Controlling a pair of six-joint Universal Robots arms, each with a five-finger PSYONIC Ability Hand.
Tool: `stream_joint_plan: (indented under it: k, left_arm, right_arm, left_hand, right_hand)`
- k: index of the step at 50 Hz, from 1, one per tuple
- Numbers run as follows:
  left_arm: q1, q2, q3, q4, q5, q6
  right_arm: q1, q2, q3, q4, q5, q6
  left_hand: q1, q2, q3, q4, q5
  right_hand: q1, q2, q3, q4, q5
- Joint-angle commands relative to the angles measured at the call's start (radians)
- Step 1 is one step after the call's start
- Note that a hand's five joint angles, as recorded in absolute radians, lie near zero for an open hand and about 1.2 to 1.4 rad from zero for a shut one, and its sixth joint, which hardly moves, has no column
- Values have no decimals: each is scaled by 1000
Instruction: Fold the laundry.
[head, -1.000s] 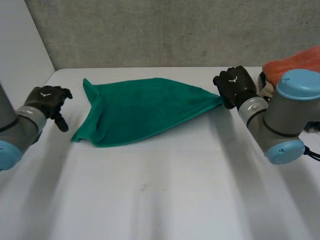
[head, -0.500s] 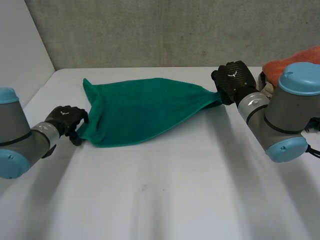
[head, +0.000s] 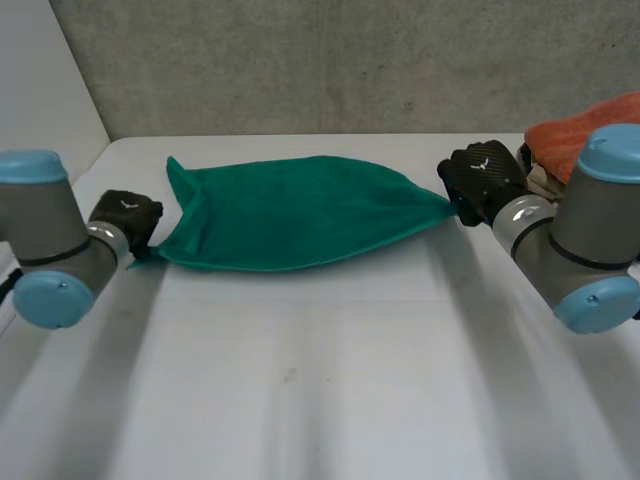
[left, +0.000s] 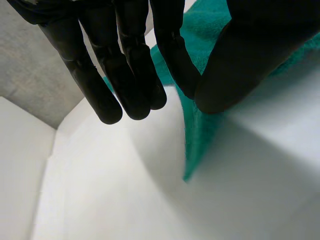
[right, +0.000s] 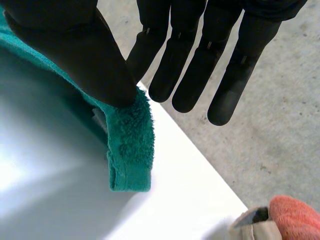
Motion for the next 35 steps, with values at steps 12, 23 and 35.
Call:
stream_joint_plan:
  k: [12, 23, 35]
  left_arm:
    - [27, 358, -397, -415, -28, 606]
    - [-7, 220, -195, -299, -28, 335]
    - [20, 177, -172, -179, 83, 25]
  right_arm:
    - [-79, -112, 119, 670, 5, -704]
    - [-3, -9, 43, 417, 51, -416]
    - [-16, 49, -95, 214, 137, -110]
  left_hand:
    - [221, 200, 206, 197, 229]
    - [87, 66, 72, 64, 95]
    - [-915, -936, -930, -938, -907]
  right_hand:
    - [269, 217, 208, 198, 198]
    - [269, 217, 208, 198, 198]
    - [269, 217, 208, 198, 198]
